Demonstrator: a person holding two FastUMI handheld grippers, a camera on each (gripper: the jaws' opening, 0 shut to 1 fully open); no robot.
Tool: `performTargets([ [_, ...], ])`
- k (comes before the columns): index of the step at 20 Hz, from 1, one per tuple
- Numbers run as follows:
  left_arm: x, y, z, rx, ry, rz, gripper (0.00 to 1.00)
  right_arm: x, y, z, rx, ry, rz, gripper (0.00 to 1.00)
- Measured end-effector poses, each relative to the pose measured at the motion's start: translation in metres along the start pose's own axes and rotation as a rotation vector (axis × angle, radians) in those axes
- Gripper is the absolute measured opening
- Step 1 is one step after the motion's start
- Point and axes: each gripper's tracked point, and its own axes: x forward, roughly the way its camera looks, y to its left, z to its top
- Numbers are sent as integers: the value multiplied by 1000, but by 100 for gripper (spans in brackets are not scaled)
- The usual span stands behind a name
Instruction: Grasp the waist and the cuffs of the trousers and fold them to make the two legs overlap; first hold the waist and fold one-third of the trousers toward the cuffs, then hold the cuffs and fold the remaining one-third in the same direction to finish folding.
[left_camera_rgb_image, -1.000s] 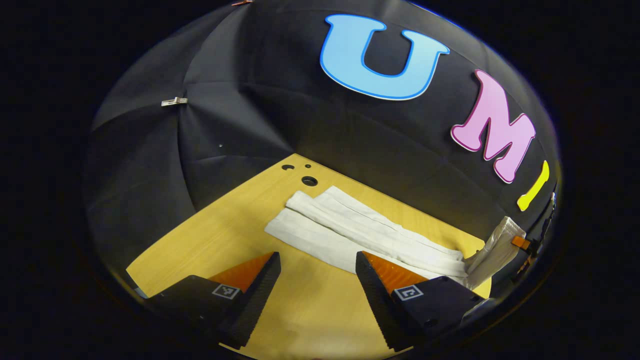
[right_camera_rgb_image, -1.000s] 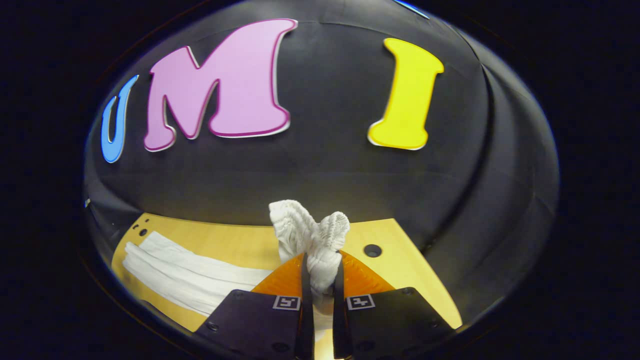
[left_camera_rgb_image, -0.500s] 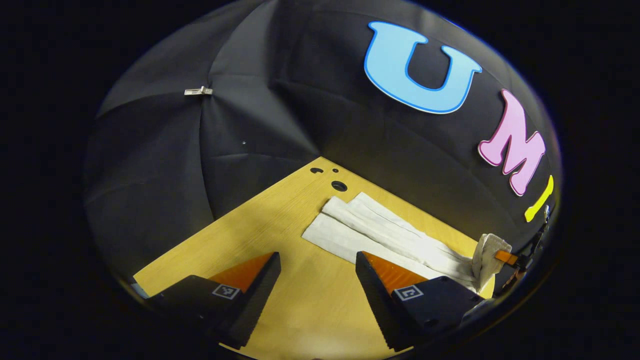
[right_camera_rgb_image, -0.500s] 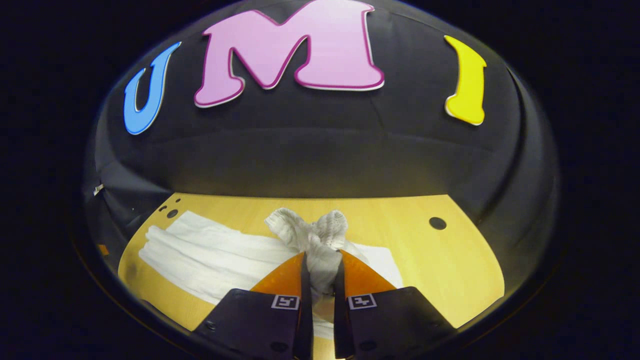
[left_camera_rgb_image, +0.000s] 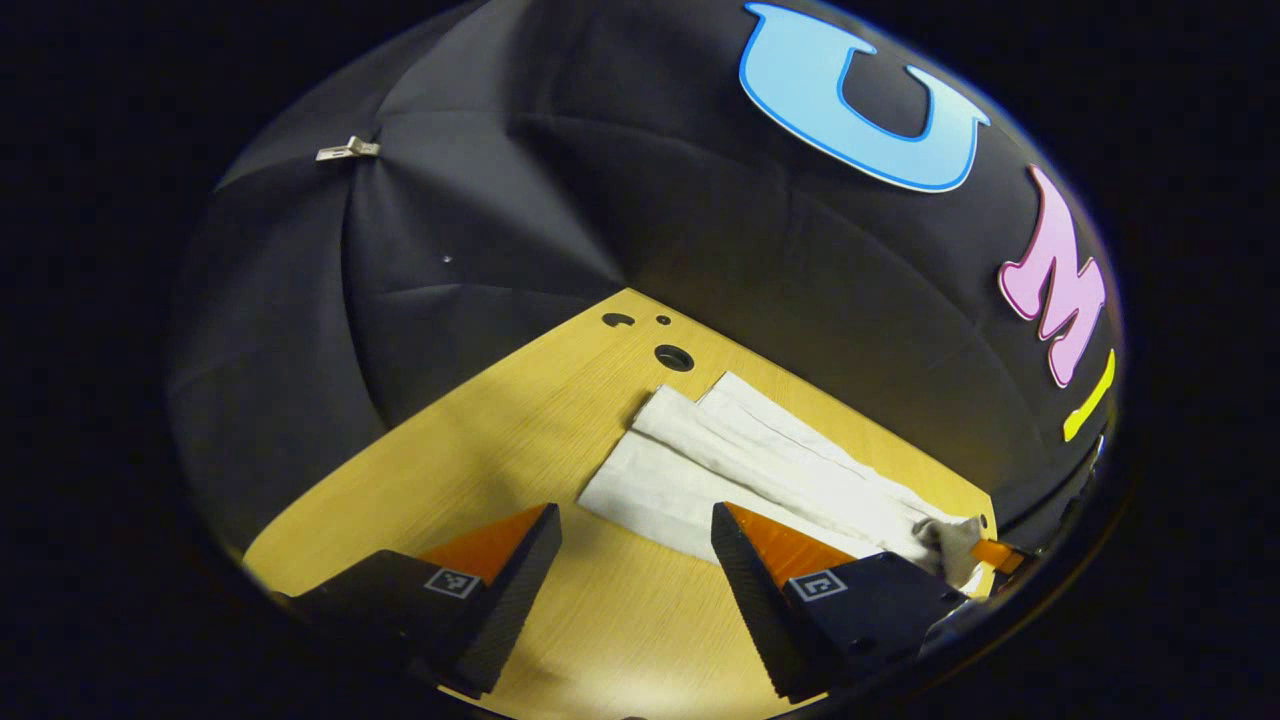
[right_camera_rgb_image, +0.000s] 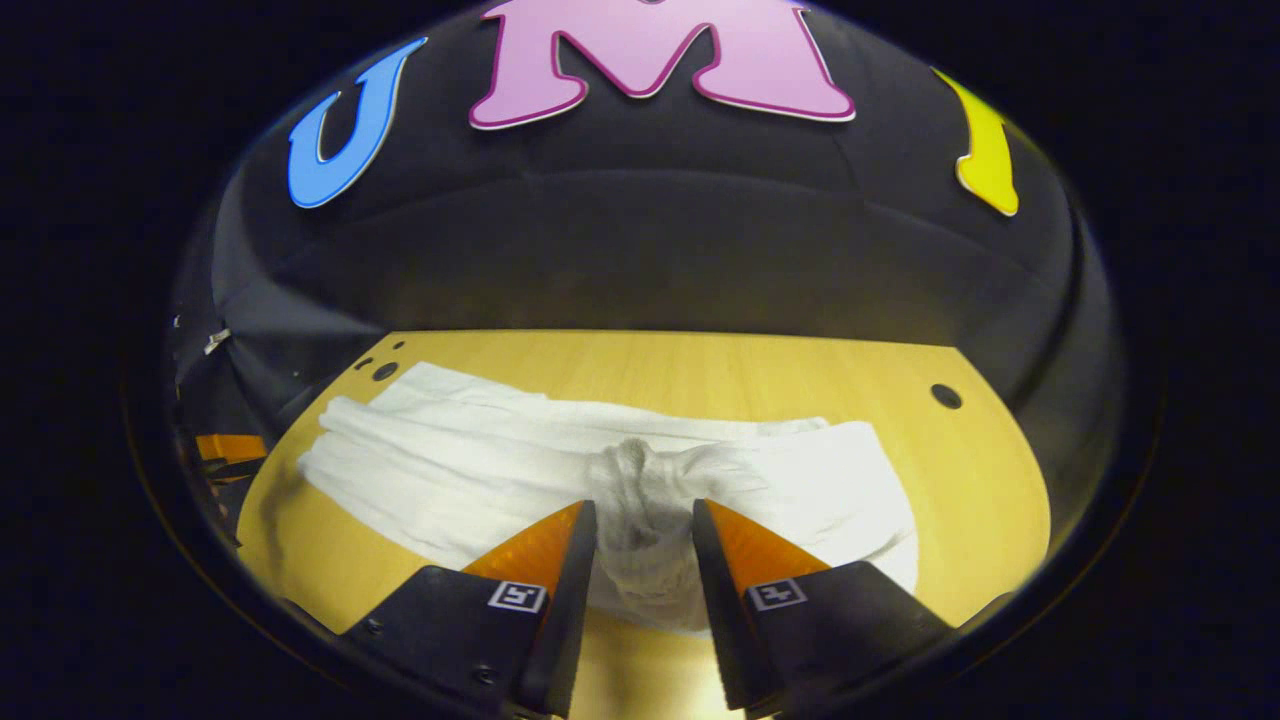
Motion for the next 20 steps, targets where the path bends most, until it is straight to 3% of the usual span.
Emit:
performTargets([
  [2,26,2,2,18,5,12,96,-9,-3,-12,-32,12,-16,94],
  [4,49,7,-2,58,36,29,96,-33,5,-19,-32,10,-14,99],
  [12,92,4,-11,205,83,54,96,-127,-44,-56,-44,5,-111,99],
  [15,102,5,-22,341,126,100,96,-153,-59,-68,-22,11,-153,99],
  [17,107,-7,-25,399,138,72,99,-168,-65,-76,-20,22,-171,98],
  [20,107,-10,-26,412,154,65,88,-184,-69,-85,-20,30,-192,99],
])
